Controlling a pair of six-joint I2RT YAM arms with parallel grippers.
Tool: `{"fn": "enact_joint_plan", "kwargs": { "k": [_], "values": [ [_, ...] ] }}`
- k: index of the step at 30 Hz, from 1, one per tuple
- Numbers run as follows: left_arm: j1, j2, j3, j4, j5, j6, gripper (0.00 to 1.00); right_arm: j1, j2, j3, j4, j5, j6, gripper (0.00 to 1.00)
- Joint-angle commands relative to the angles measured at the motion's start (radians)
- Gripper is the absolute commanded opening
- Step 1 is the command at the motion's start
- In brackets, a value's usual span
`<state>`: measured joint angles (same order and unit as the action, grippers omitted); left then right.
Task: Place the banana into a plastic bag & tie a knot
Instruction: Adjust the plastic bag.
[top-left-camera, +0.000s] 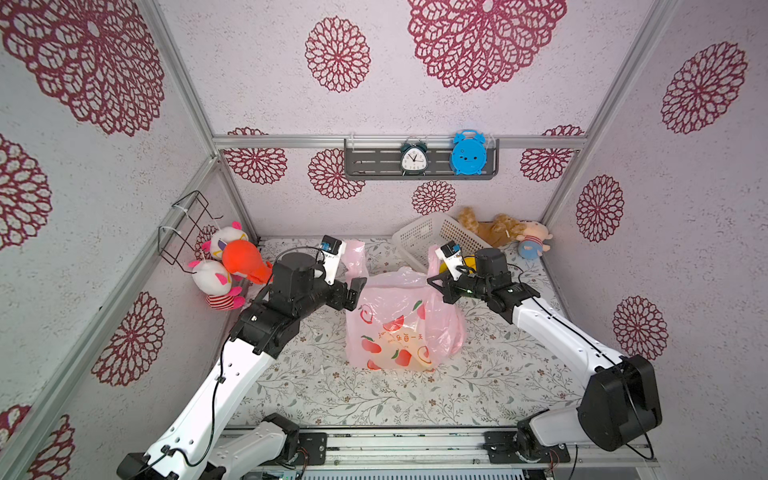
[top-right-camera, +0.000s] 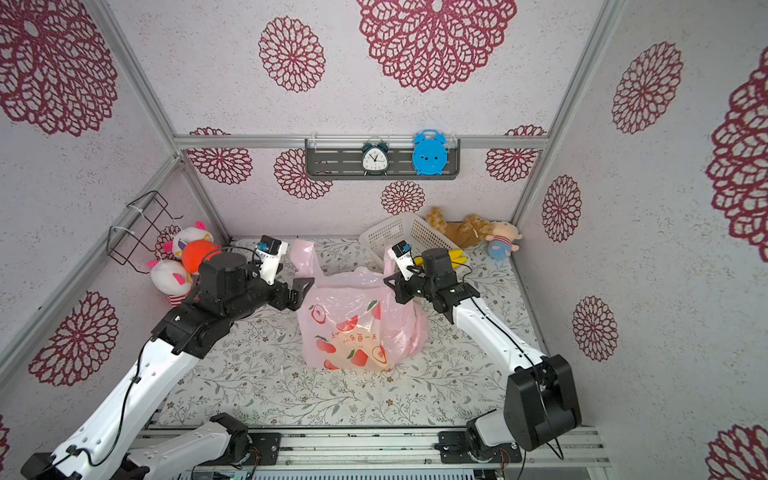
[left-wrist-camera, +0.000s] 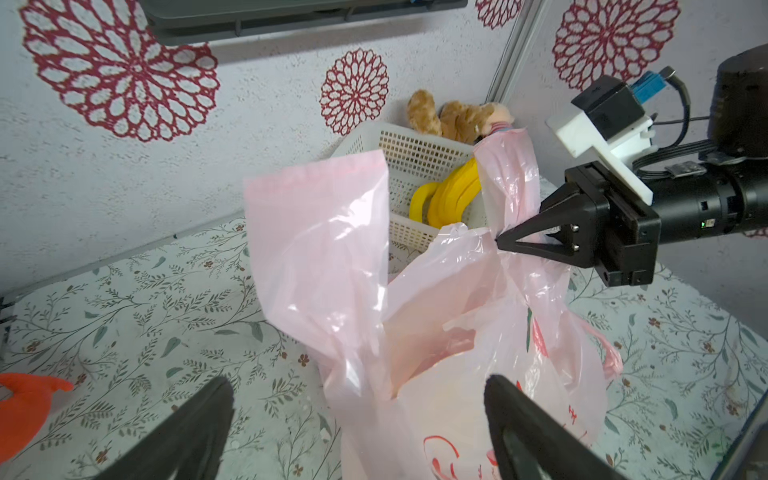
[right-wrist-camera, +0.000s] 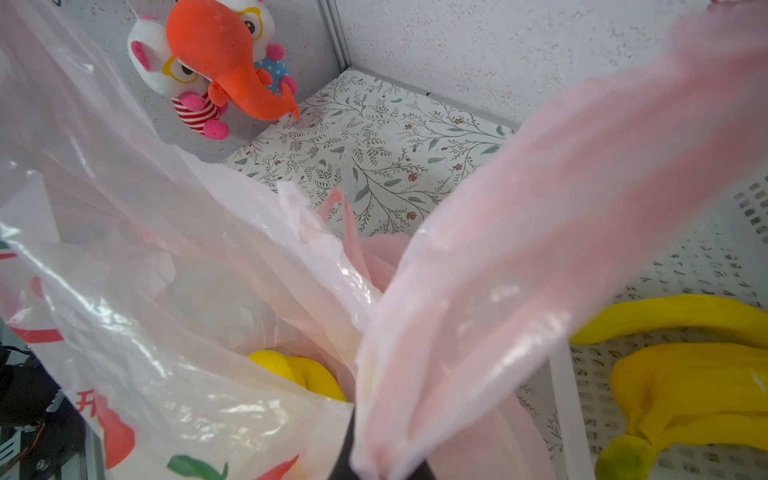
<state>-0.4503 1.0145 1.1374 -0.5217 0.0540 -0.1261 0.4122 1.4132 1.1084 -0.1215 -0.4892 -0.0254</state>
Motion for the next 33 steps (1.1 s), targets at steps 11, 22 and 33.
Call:
{"fn": "enact_joint_plan", "kwargs": {
  "k": [11,22,33],
  "values": [
    [0.31,-0.213,-0.655,0.905,0.53,-0.246,0.97,-0.007,-0.028,0.027,0.018,-0.001,0.051,0.0],
    [0.427,0.116,-0.562,1.138,0.923,-0.257,0.97,-0.007,-0.029,0.064,-0.036,-0.05,0.058,0.0],
    [0.392,0.373,-0.417,1.169,0.919,-0.21,0.99,-0.006,-0.025,0.099,-0.068,-0.138,0.066,0.0]
  ]
}}
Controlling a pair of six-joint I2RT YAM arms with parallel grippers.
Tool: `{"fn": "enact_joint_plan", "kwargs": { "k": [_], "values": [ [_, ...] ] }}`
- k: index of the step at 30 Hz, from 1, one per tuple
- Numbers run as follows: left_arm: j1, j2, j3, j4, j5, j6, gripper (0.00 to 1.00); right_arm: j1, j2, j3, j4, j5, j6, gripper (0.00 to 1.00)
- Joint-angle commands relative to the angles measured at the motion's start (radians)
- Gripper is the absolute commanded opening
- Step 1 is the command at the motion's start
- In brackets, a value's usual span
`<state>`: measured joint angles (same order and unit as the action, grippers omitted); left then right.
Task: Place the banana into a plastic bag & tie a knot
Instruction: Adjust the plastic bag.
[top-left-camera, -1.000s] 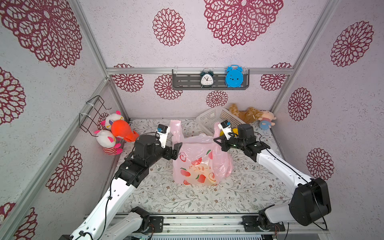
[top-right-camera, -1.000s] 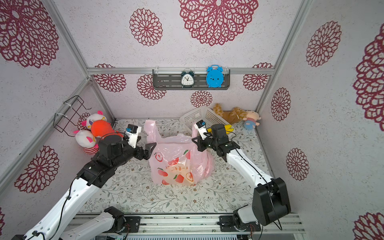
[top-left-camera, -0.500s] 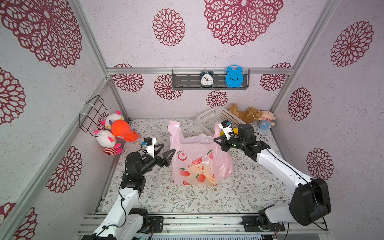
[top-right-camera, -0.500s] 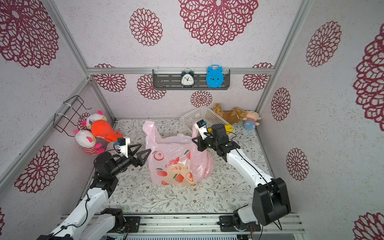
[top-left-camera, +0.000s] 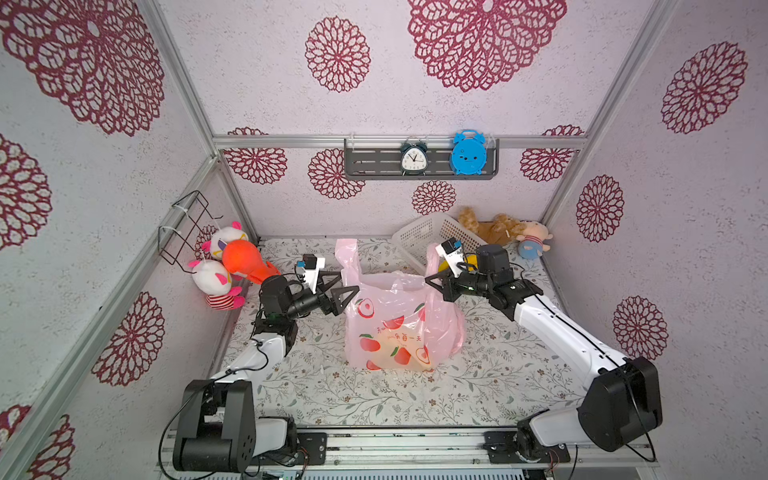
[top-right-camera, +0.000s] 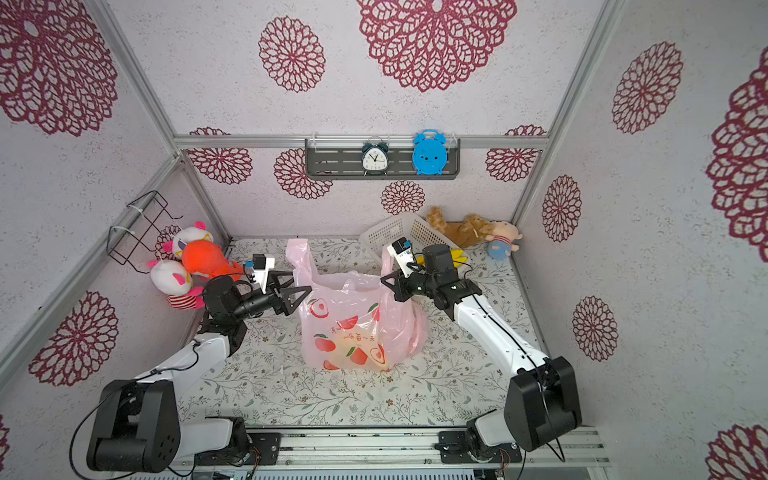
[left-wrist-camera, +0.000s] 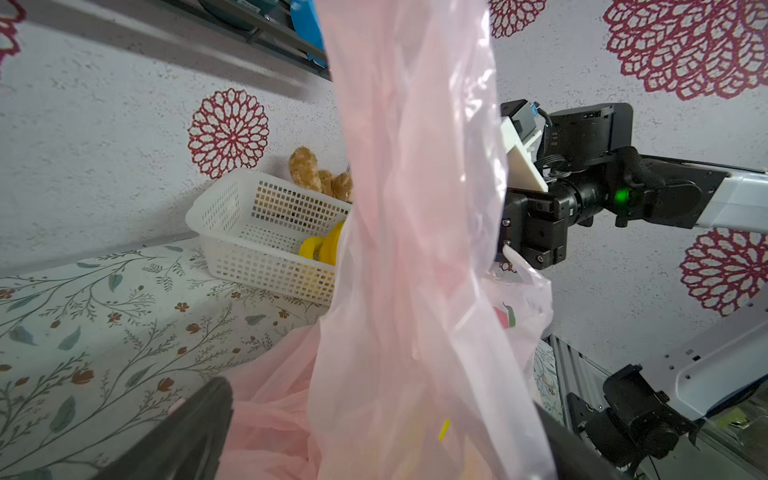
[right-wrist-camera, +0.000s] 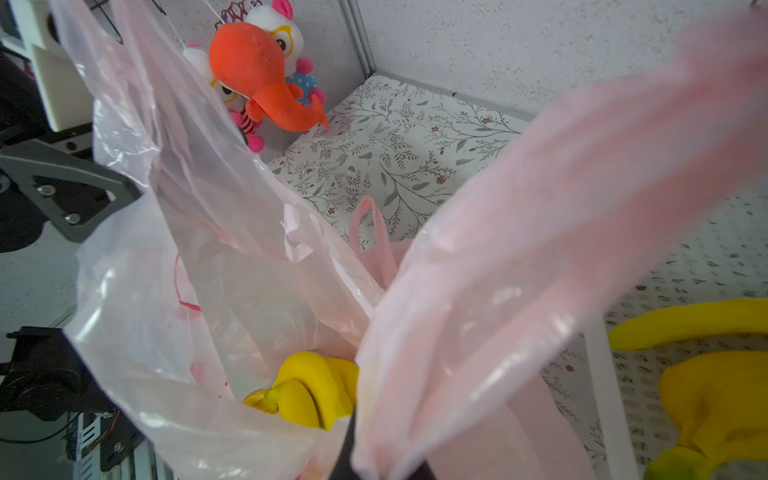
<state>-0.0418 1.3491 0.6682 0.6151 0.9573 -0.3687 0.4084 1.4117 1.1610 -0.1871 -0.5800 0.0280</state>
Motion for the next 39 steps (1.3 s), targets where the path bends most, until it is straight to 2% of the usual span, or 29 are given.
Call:
{"fn": "enact_joint_plan", "kwargs": {
  "k": [1,5,8,14,16,18,19,20,24,30,36,39],
  "values": [
    [-0.022,0.055,0.067,0.03,0.016,0.038,0.99,-0.002,-0.023,0.048,-0.006,-0.046,0.012,0.0],
    [-0.033,0.113,0.115,0.031,0.02,0.042,0.97,0.0,-0.026,0.052,-0.018,-0.055,0.007,0.0],
    [-0.036,0.151,0.162,0.007,0.03,0.039,0.88,0.0,-0.03,0.054,-0.027,-0.063,0.003,0.0],
    [-0.087,0.221,0.258,-0.063,0.012,0.046,0.52,0.0,-0.037,0.052,-0.041,-0.073,-0.008,0.0],
    [-0.103,0.229,0.27,-0.085,-0.001,0.049,0.35,0.0,-0.045,0.051,-0.046,-0.062,-0.013,0.0],
    [-0.119,0.223,0.272,-0.102,-0.034,0.052,0.1,0.0,-0.055,0.045,-0.047,-0.058,-0.017,0.0],
    [-0.123,0.214,0.271,-0.115,-0.054,0.055,0.03,0.0,-0.059,0.045,-0.045,-0.051,-0.016,0.0],
    [-0.129,0.199,0.267,-0.126,-0.079,0.057,0.0,0.0,-0.064,0.043,-0.044,-0.039,-0.017,0.0],
    [-0.149,0.084,0.253,-0.24,-0.223,0.082,0.0,0.0,-0.088,0.045,-0.037,-0.005,-0.008,0.0],
    [-0.253,-0.11,0.396,-0.727,-0.546,0.224,0.0,0.044,-0.119,0.1,-0.024,0.005,0.009,0.0],
    [-0.303,-0.215,0.5,-1.046,-0.664,0.252,0.0,0.102,-0.135,0.148,-0.038,0.032,-0.062,0.0],
    [-0.354,-0.253,0.487,-1.07,-0.741,0.263,0.0,0.111,-0.134,0.11,0.01,0.013,-0.084,0.0]
  ]
}}
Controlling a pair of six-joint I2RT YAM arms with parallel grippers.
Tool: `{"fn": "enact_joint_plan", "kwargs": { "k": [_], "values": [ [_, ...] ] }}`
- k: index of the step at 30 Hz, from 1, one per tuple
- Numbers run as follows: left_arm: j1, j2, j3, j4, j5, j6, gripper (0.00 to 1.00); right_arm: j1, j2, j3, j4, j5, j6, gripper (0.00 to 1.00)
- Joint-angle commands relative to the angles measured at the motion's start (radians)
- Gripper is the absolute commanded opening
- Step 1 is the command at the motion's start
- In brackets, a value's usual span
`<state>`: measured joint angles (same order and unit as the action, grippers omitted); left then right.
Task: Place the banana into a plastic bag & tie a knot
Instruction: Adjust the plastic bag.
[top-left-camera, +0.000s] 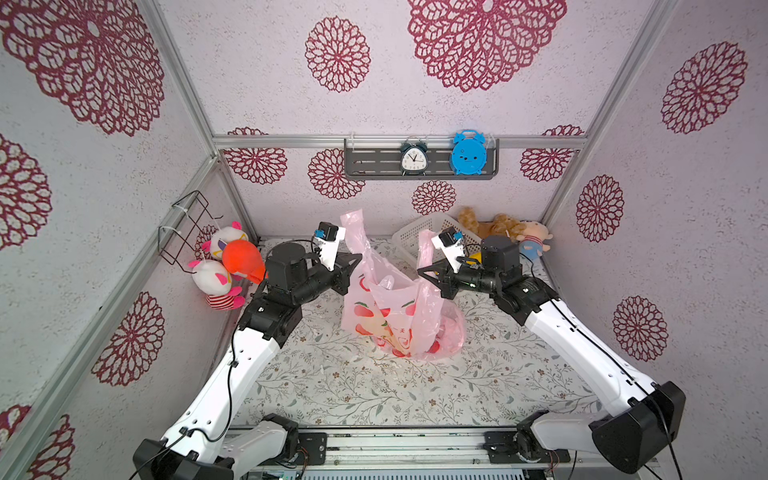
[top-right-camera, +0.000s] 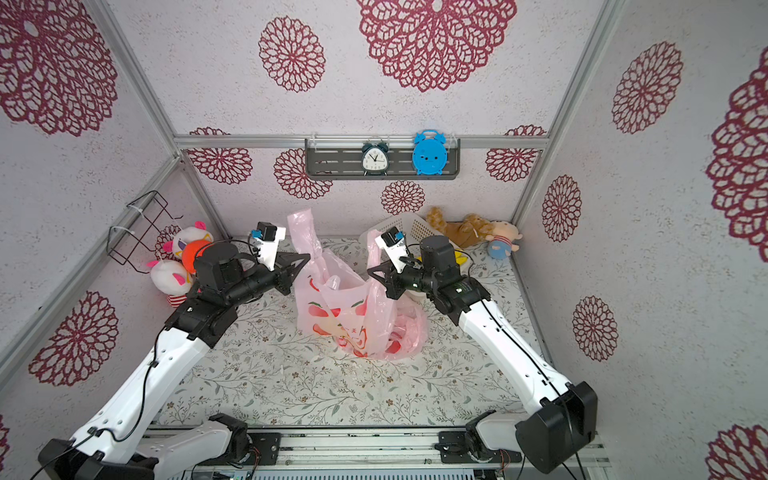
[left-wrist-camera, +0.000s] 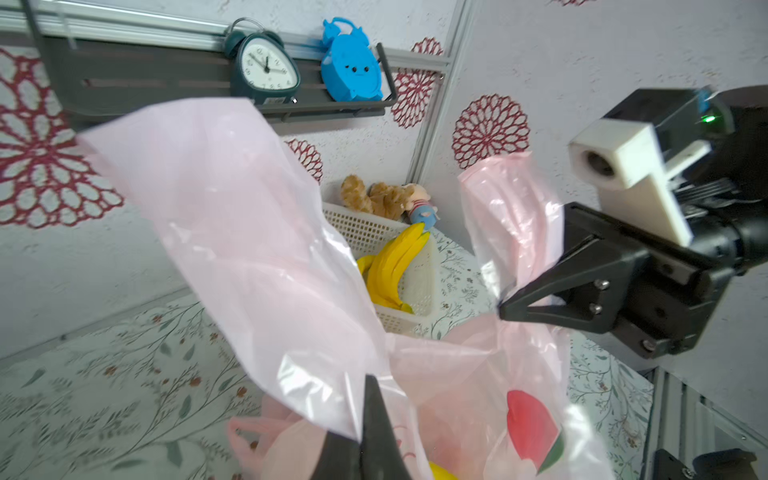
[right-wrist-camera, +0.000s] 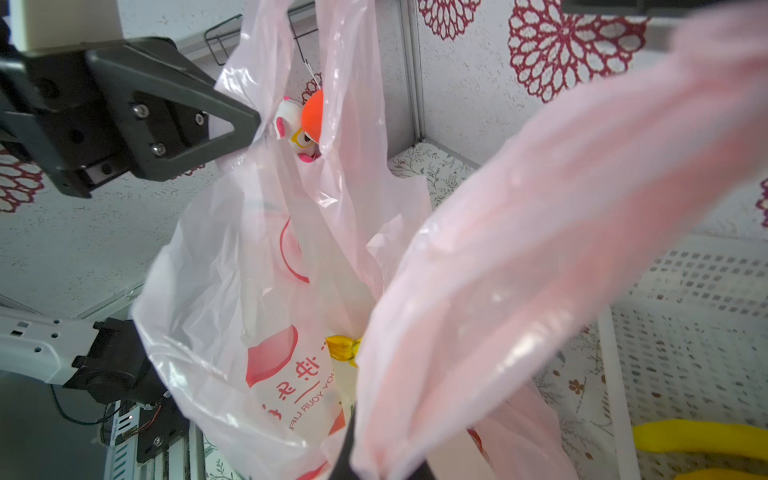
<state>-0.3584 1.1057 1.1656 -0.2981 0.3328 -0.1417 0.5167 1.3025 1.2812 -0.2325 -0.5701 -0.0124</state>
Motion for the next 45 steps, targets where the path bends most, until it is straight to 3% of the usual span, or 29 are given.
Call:
{"fn": "enact_joint_plan", "kwargs": {
  "k": [1,4,7,9,10,13,14,18,22,31,36,42,45],
  "values": [
    [-0.044,-0.012,-0.023,-0.14,-0.103,0.033,0.0,0.003,-0.021,-0.025,0.065,0.003,-0.051,0.0],
    [-0.044,-0.006,-0.081,-0.09,-0.061,0.039,0.0,0.004,-0.008,-0.078,0.075,0.027,-0.087,0.0],
    [-0.035,-0.016,-0.162,-0.028,-0.093,0.05,0.01,0.002,0.002,-0.121,0.082,0.044,-0.099,0.0],
    [-0.014,-0.038,-0.209,0.0,-0.085,0.057,0.12,0.002,0.009,-0.129,0.076,0.042,-0.101,0.0],
    [0.001,-0.053,-0.233,0.011,-0.081,0.056,0.23,0.002,0.009,-0.132,0.074,0.043,-0.101,0.0],
    [0.049,-0.099,-0.306,0.07,-0.029,0.047,0.72,-0.004,0.005,-0.139,0.078,0.053,-0.103,0.0],
    [0.068,-0.115,-0.333,0.103,-0.001,0.042,0.84,-0.008,0.003,-0.142,0.082,0.053,-0.099,0.0],
    [0.162,-0.151,-0.411,0.211,0.164,0.02,0.99,-0.013,-0.003,-0.135,0.081,0.04,-0.087,0.0],
    [0.229,-0.155,-0.43,0.275,0.328,0.021,0.97,-0.015,-0.011,-0.112,0.091,0.004,-0.068,0.0],
    [0.404,-0.137,-0.462,0.382,0.548,0.028,0.97,-0.048,0.065,0.0,0.047,-0.054,-0.067,0.0],
    [0.476,-0.135,-0.446,0.369,0.568,0.031,0.97,-0.065,0.097,0.038,0.028,-0.065,-0.069,0.0],
    [0.487,-0.176,-0.471,0.383,0.564,0.034,0.97,-0.1,0.125,0.093,-0.01,-0.092,-0.07,0.0],
    [0.507,-0.128,-0.448,0.397,0.576,0.045,0.97,-0.101,0.13,0.102,-0.012,-0.118,-0.068,0.0]
  ]
}}
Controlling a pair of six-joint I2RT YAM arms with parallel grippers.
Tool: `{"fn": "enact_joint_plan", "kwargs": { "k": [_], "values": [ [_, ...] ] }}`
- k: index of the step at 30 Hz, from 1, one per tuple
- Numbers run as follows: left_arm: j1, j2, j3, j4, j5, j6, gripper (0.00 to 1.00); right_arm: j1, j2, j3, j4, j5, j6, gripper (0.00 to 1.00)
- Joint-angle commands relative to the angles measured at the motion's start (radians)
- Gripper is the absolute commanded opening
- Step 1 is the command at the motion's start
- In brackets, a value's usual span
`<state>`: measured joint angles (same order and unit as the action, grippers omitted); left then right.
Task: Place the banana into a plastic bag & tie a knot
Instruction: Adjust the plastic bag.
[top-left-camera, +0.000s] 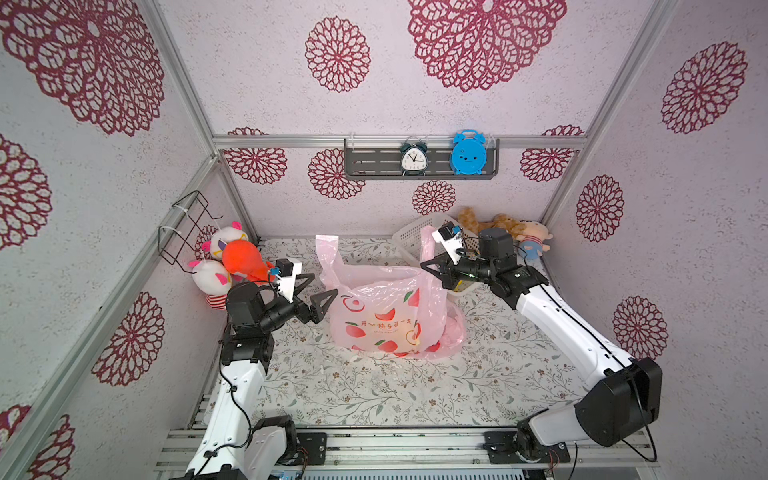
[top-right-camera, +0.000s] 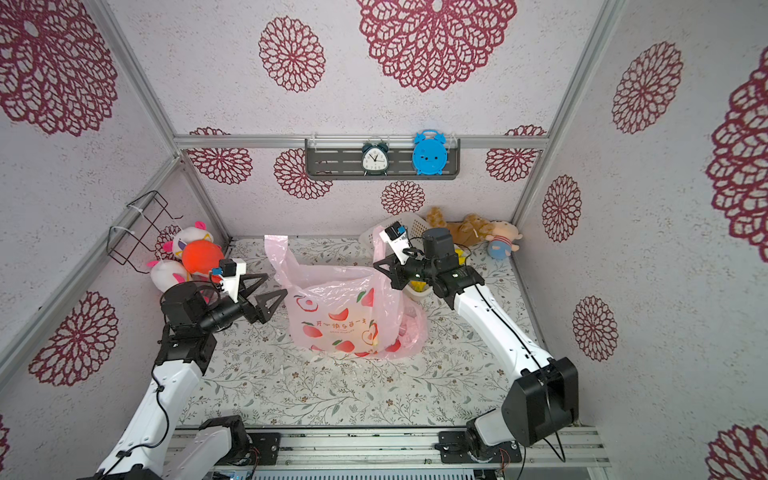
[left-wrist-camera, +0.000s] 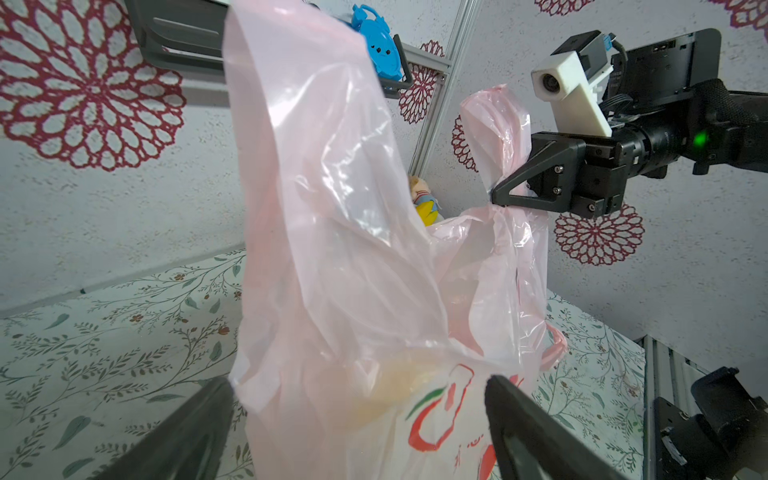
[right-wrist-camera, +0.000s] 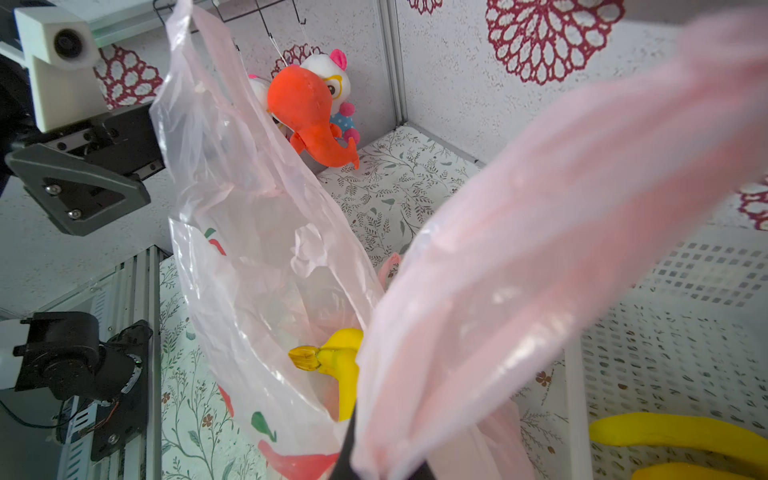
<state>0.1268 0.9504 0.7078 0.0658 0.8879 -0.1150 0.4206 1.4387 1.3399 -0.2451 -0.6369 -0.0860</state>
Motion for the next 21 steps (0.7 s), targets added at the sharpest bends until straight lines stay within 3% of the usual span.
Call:
{"fn": "enact_joint_plan", "kwargs": {
  "k": [1,12,21],
  "values": [
    [0.03,0.053,0.027,0.029,0.037,0.021,0.97,-0.004,-0.003,0.048,-0.003,-0.059,0.006,0.0],
    [0.091,0.324,0.214,0.028,0.273,0.043,0.97,-0.006,0.025,0.103,-0.074,-0.092,-0.024,0.0],
    [0.069,0.496,0.317,0.15,0.405,-0.023,0.97,-0.006,0.044,0.127,-0.088,-0.112,-0.023,0.0]
  ]
}}
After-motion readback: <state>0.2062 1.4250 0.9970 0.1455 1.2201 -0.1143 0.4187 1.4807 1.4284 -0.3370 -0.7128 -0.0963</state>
